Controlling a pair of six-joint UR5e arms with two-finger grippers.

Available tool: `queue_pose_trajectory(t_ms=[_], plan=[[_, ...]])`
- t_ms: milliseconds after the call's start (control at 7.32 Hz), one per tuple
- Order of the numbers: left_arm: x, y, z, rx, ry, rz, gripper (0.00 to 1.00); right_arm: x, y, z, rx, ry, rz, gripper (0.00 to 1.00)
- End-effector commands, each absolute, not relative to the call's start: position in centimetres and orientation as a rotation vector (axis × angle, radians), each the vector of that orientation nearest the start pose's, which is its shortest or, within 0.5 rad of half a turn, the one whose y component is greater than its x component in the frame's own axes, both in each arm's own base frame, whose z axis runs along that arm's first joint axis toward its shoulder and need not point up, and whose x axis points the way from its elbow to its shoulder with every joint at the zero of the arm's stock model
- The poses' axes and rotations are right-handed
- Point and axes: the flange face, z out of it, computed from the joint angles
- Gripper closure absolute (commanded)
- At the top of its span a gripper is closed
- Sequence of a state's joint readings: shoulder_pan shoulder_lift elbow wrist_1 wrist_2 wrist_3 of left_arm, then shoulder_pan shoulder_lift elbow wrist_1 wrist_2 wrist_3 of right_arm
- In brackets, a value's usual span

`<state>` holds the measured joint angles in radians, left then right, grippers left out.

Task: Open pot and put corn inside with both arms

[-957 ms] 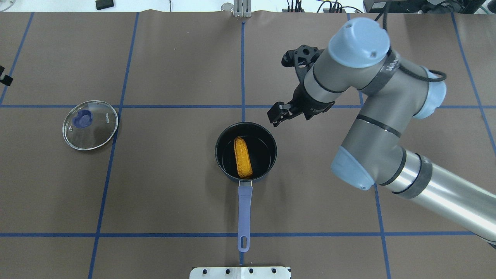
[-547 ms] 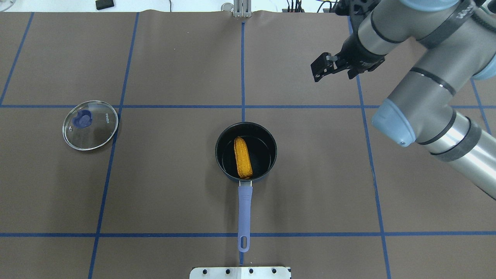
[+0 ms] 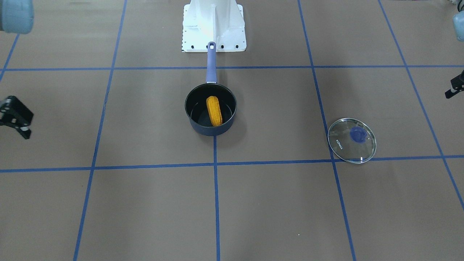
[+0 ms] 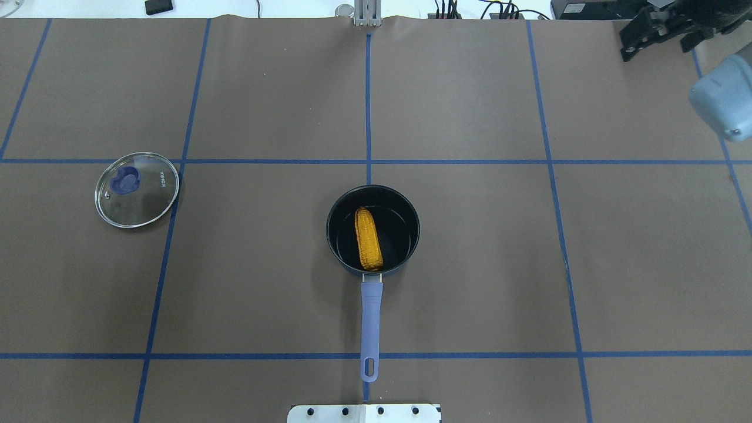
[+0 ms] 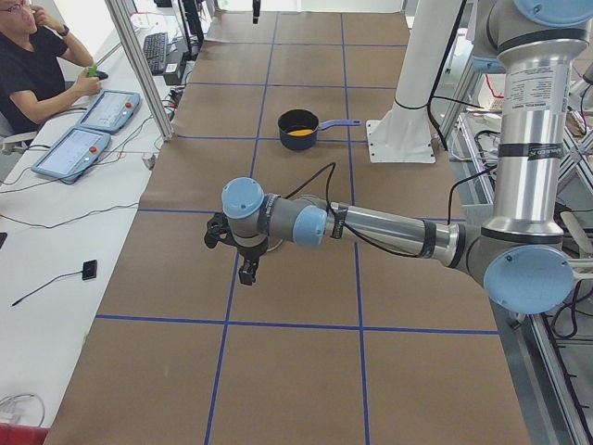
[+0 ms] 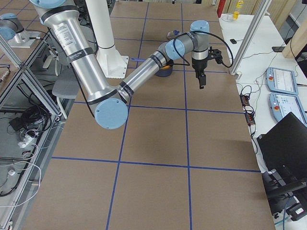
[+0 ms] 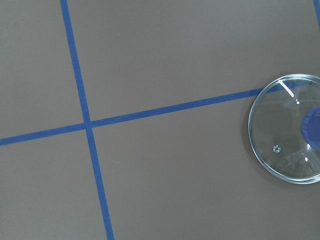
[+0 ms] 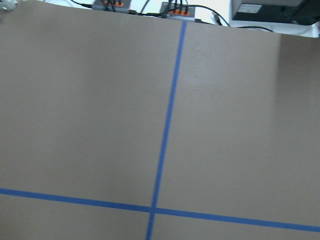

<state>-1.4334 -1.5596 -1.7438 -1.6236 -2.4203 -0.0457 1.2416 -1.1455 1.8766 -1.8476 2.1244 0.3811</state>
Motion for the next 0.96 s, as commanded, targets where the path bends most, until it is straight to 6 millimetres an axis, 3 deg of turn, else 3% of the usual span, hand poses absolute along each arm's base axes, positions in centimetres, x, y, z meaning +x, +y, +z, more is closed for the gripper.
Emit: queue_pose_trajectory(t_ms=[0, 137, 547, 820], plan=[[0.9, -49.7, 57.1, 0.117, 0.858, 0.177, 0.01, -5.5, -55.8, 42.3, 0.08, -0.616, -0.111, 0.0], [0.8, -49.7, 57.2, 0.119, 0.855, 0.178, 0.01, -3.1, -53.8, 46.2, 0.01, -0.67, -0.054, 0.0], [0.5, -50.0, 57.5, 0.118, 0.851, 0.174, 0.01, 2.6, -47.7, 55.0, -0.091, -0.691, 0.071, 0.0], [0.7, -50.1, 57.8, 0.11, 0.857, 0.173, 0.01, 3.2, -43.5, 61.4, -0.027, -0.738, 0.046, 0.0]])
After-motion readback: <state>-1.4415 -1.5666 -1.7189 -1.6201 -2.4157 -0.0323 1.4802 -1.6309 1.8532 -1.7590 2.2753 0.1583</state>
